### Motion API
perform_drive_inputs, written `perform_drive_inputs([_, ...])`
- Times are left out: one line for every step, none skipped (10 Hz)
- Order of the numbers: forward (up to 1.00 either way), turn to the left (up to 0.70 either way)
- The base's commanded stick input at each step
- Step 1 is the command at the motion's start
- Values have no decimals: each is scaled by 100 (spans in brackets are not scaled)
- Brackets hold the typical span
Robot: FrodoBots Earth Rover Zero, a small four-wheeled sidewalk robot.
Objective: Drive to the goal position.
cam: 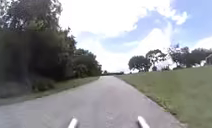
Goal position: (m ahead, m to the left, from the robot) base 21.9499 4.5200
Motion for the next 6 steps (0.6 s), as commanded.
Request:
perform_drive_inputs([70,0])
perform_drive_inputs([70,0])
perform_drive_inputs([70,0])
perform_drive_inputs([70,0])
perform_drive_inputs([70,0])
perform_drive_inputs([70,0])
